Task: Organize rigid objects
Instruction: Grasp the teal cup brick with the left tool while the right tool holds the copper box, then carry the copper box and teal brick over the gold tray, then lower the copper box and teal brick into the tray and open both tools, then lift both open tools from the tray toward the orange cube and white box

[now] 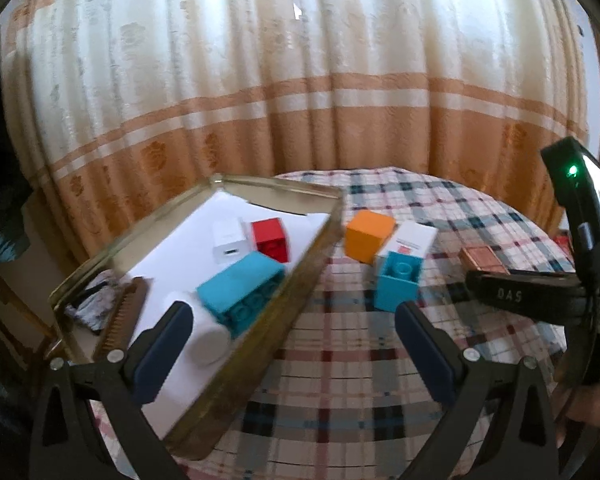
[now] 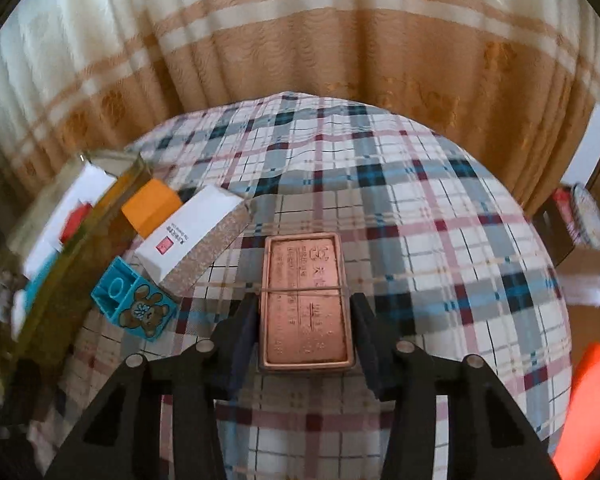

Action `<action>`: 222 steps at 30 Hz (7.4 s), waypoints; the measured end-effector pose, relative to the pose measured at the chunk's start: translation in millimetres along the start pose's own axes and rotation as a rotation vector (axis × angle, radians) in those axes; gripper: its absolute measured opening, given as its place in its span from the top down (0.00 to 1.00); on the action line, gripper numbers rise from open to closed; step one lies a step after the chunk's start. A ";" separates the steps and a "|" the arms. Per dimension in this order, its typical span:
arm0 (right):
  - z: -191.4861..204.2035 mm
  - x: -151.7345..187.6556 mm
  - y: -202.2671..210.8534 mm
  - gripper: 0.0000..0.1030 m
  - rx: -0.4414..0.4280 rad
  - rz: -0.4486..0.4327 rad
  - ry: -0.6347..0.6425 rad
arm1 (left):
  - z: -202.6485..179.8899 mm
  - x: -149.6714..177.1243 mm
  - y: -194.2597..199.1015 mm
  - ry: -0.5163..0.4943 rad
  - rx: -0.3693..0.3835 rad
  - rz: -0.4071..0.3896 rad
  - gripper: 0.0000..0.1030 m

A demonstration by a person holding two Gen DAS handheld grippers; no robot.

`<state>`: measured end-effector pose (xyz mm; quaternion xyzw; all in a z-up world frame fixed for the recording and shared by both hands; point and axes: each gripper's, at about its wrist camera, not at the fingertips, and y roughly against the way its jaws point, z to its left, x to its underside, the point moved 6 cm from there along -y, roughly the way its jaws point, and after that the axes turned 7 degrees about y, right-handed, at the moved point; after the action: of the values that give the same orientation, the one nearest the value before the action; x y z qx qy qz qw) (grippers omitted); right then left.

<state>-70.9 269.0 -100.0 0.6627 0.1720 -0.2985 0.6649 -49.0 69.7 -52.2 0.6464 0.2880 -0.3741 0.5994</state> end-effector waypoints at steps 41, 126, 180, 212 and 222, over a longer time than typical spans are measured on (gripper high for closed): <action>-34.8 17.7 22.9 0.53 -0.085 -0.125 -0.195 | -55.7 -1.6 -26.5 0.029 0.366 0.144 0.70; 189.6 -36.1 69.4 0.52 -0.216 -0.284 0.197 | 131.2 -47.8 2.6 0.260 0.076 -0.037 0.70; 166.6 -53.2 49.6 0.21 -0.126 -0.447 0.050 | 147.5 -27.0 -23.5 0.248 -0.189 -0.003 0.00; 48.6 -21.6 63.2 0.11 0.220 -0.468 -0.120 | 40.4 -12.4 10.3 0.003 -0.148 -0.134 0.00; 5.4 -14.0 82.1 0.11 0.265 -0.501 -0.187 | 13.7 -8.2 6.5 0.041 -0.025 -0.059 0.00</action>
<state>-31.2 261.5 -27.0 0.6503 0.2279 -0.5327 0.4914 -50.1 56.0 -41.8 0.6377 0.3238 -0.3746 0.5901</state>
